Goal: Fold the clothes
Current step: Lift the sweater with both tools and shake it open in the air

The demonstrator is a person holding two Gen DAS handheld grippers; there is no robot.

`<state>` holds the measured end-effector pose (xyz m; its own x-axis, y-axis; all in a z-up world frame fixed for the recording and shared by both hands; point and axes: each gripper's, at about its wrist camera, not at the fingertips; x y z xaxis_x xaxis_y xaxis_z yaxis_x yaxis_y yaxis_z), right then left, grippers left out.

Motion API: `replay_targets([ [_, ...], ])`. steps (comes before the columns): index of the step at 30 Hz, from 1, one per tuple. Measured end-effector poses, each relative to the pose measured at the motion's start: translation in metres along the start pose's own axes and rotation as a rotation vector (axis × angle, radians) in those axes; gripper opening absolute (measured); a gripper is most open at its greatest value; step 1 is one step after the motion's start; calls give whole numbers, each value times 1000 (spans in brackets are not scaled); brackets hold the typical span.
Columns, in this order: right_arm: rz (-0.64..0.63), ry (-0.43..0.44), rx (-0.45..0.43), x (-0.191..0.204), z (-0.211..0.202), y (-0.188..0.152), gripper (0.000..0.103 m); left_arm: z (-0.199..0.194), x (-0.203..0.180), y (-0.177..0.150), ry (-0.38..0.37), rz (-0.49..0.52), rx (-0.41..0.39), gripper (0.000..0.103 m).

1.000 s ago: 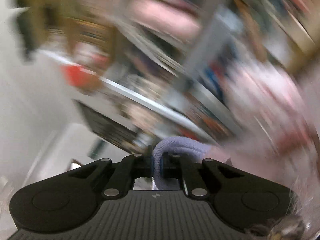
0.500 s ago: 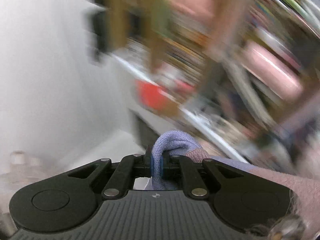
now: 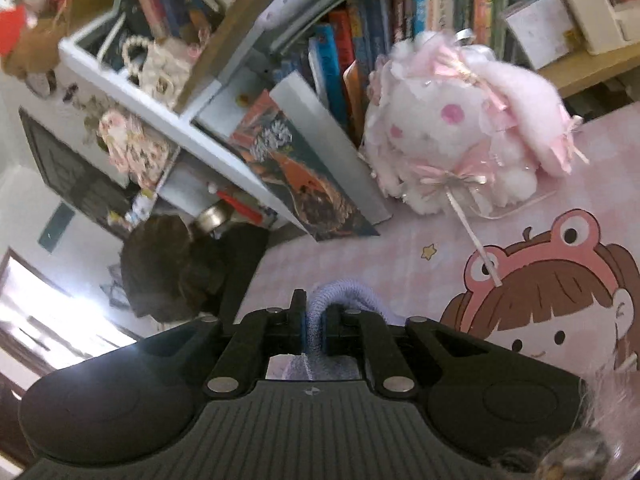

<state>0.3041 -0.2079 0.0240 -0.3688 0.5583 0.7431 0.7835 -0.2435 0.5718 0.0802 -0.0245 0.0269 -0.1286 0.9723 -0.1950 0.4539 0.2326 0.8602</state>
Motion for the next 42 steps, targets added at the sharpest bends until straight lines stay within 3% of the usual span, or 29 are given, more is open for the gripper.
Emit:
replay_targets([
  [2,-18,0,9,5,-1,-3,28,-6,-1,-2,-7,-11,-15,39],
  [3,-24,4,10,7,-2,-5,42,-6,-1,-4,-13,-12,-19,44],
  [4,-33,8,6,8,-5,-6,50,-6,-3,-5,-21,-11,-23,46],
  [10,-97,3,-43,7,-47,-6,54,3,-24,-14,-39,7,17,48],
  [15,-190,-79,-72,-11,-95,-13,57,7,-38,-24,-48,-9,50,48],
  [22,-349,-268,9,-47,-137,-49,58,13,-50,-44,-27,-81,97,49],
  [28,-443,-365,73,-68,-162,-84,58,12,-60,-54,7,-115,111,49],
  [38,-517,-430,111,-86,-178,-109,58,16,-55,-57,102,-149,145,49],
  [42,-566,-393,113,-77,-181,-114,59,10,-53,-55,135,-160,153,49],
])
Point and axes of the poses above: each gripper's, at about its wrist camera, not at the fingertips, and z roughly the way its jaws point, x to its left, y to its top, and after that the axes turned 9 degrees about -x, right-handed
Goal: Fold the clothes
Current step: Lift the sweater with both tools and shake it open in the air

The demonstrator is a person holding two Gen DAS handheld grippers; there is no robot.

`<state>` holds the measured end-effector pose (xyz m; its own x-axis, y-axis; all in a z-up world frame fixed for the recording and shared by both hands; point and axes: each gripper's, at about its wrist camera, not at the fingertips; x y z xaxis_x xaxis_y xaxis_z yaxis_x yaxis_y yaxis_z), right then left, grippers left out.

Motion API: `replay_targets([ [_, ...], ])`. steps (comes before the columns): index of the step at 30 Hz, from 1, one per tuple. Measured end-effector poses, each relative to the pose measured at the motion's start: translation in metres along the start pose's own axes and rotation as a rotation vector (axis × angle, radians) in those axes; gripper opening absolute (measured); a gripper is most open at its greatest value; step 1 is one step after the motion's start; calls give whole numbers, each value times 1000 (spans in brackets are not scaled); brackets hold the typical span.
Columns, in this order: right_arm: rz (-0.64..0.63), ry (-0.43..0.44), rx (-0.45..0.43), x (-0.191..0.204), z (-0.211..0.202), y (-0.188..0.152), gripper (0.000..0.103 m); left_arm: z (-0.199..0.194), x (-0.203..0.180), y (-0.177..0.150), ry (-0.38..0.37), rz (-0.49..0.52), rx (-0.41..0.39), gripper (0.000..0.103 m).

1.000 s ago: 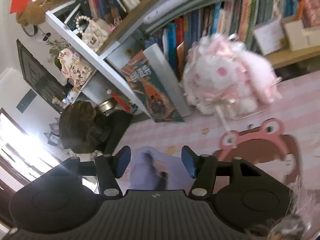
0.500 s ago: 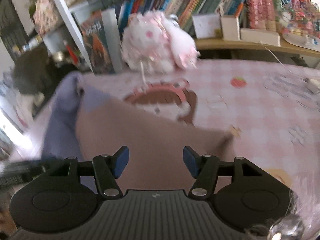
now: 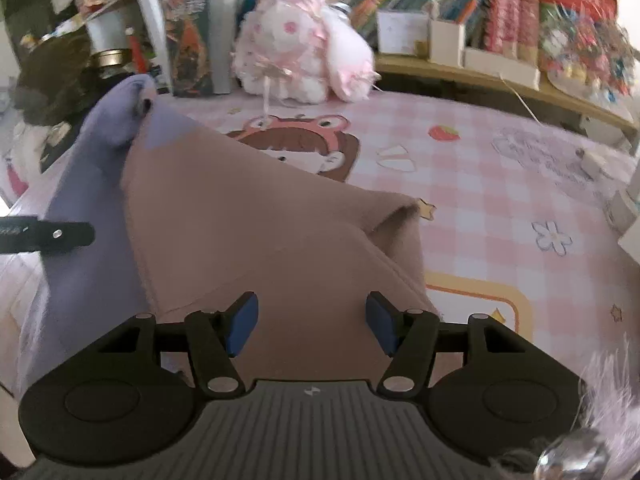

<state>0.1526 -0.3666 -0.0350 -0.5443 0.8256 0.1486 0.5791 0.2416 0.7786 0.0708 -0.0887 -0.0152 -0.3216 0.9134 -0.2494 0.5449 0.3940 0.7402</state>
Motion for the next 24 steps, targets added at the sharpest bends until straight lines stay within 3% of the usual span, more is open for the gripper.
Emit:
replay_targets([
  [7,-174,128,6,38,1,-4,60,-26,1,-3,23,25,-27,49],
  [16,-315,167,55,65,16,-10,60,-24,17,-8,147,-1,-44,49],
  [20,-318,158,69,65,20,-12,51,-7,20,-10,164,2,-23,48],
  [21,-307,157,67,64,20,-13,44,-2,20,-10,158,-5,-18,47],
  [22,-300,156,65,63,20,-13,33,2,20,-10,147,-15,-13,43],
  [23,-294,151,62,63,20,-13,29,6,21,-10,132,-24,-9,36],
  [24,-288,148,58,63,20,-12,23,7,22,-9,114,-28,-9,11],
])
Point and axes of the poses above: each gripper's, at about its wrist camera, not at the fingertips, and z roughly the way its jaws point, x to its left, y to its top, and after that the axes turned 9 degrees about -x, right-handed
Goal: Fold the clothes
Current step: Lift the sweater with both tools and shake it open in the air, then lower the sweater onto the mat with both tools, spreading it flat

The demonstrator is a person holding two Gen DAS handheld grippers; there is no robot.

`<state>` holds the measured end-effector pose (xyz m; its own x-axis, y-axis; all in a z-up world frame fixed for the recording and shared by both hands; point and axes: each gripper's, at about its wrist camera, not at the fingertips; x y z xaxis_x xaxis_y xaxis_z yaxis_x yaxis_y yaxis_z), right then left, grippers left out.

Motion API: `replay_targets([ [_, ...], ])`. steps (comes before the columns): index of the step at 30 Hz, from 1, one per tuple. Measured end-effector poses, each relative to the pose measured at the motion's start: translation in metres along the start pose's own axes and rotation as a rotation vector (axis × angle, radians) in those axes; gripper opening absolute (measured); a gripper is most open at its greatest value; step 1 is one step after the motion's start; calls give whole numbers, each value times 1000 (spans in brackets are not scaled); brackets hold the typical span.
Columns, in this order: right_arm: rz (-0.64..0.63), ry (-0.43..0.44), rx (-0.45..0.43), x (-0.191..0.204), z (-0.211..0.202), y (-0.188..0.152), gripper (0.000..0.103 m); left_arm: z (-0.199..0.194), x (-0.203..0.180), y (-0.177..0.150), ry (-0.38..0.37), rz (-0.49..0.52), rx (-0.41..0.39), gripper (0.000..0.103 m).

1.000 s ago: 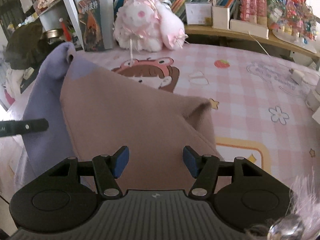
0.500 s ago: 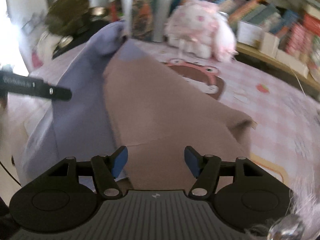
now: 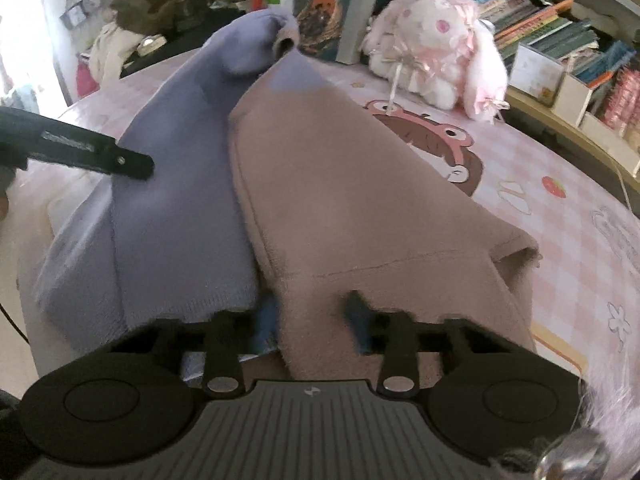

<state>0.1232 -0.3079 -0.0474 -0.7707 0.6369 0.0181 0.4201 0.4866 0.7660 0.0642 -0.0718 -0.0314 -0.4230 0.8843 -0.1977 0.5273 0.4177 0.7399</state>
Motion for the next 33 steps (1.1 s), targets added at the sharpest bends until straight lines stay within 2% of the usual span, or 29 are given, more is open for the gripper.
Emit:
replay_targets([
  [1,5,-1,-7,0,-1,0,14,-2,1,3,-17,2,-6,5],
  [3,12,-17,-26,0,-4,0,6,-5,4,8,-52,7,-19,2],
  [7,52,-110,-93,-9,-17,6,4,-28,15,34,-61,64,-116,2],
  [11,125,-251,-160,-36,-32,19,4,-40,41,80,15,146,-227,2],
  [13,147,-307,-175,-49,-35,26,4,-34,54,103,66,188,-253,2],
  [17,174,-372,-179,-69,-34,35,4,-5,71,139,159,288,-257,2],
  [20,182,-400,-171,-71,-31,40,4,28,77,152,193,349,-218,3],
  [22,188,-411,-157,-71,-27,42,4,53,79,156,215,375,-175,13],
  [24,190,-426,-143,-70,-23,44,4,75,83,161,244,370,-126,17],
  [27,186,-465,-131,-73,-14,48,5,81,92,169,287,312,-119,27],
  [28,185,-477,-124,-74,-12,48,5,79,94,171,292,293,-125,35],
  [29,190,-480,-118,-76,-10,49,5,70,95,172,282,272,-147,41],
  [30,196,-484,-112,-78,-8,49,5,62,96,173,273,252,-168,53],
  [31,201,-484,-107,-80,-7,50,5,52,96,172,254,237,-189,60],
  [33,204,-479,-98,-82,-3,50,5,29,90,159,177,227,-199,65],
])
Point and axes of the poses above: each gripper's, at about its wrist camera, not at the fingertips, and z roughly the way its jaws point, x to its left, y to its top, and after that the axes turned 9 degrees about -x, right-handed
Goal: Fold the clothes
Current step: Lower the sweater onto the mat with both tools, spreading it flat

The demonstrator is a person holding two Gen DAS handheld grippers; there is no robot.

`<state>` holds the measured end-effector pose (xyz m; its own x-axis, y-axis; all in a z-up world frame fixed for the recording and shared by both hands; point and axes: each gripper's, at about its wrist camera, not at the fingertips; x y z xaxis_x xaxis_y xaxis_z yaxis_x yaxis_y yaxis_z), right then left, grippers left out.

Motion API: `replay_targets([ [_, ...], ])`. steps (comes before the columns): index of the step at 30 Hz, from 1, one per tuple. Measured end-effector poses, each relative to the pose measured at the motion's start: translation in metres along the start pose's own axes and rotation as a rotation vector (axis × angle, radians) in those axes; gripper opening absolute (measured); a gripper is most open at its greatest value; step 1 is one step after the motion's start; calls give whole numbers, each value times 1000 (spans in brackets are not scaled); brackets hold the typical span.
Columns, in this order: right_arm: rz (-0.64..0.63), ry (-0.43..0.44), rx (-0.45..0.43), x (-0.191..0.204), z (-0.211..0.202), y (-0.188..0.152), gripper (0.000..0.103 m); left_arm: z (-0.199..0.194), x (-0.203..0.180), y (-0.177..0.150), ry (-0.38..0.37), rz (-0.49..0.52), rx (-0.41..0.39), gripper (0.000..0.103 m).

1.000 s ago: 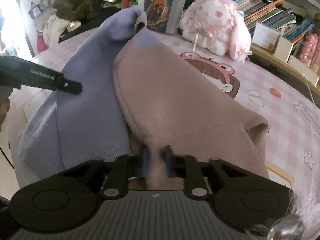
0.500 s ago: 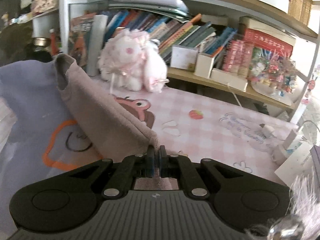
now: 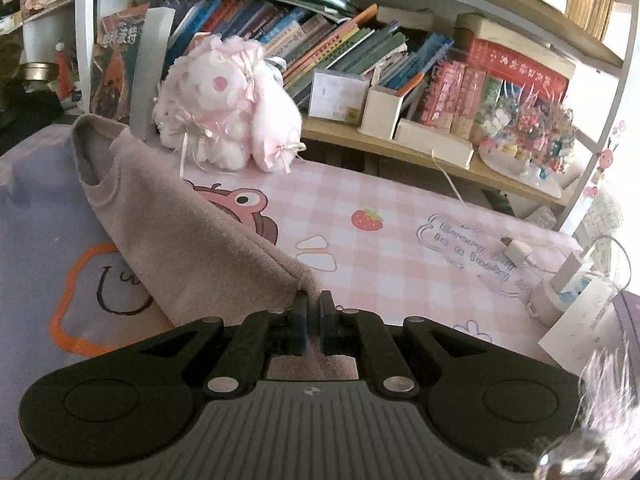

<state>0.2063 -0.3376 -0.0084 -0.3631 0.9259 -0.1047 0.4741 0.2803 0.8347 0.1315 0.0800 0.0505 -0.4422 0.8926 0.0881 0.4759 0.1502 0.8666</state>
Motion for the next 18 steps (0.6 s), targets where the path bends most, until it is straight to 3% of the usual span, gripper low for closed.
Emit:
replay_targets([
  [4,9,12,17,-1,6,-2,6,-40,-24,-32,-158,6,80,67],
  [8,25,34,32,-4,9,-5,9,-66,-55,-75,-244,-5,218,67],
  [11,13,60,26,-5,7,-8,10,-78,-71,-100,-272,-44,287,67],
  [18,-23,128,30,-5,1,-18,14,-91,-79,-131,-227,-167,370,67],
])
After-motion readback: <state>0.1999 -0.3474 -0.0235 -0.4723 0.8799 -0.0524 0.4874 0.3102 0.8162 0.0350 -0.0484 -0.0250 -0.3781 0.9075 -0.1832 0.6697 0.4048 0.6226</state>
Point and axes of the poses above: each gripper's, at about its wrist camera, not at the fingertips, and z roughly the way its jaws point, x to its left, y to its top, and after that the axes turned 9 degrees about -x, right-handed
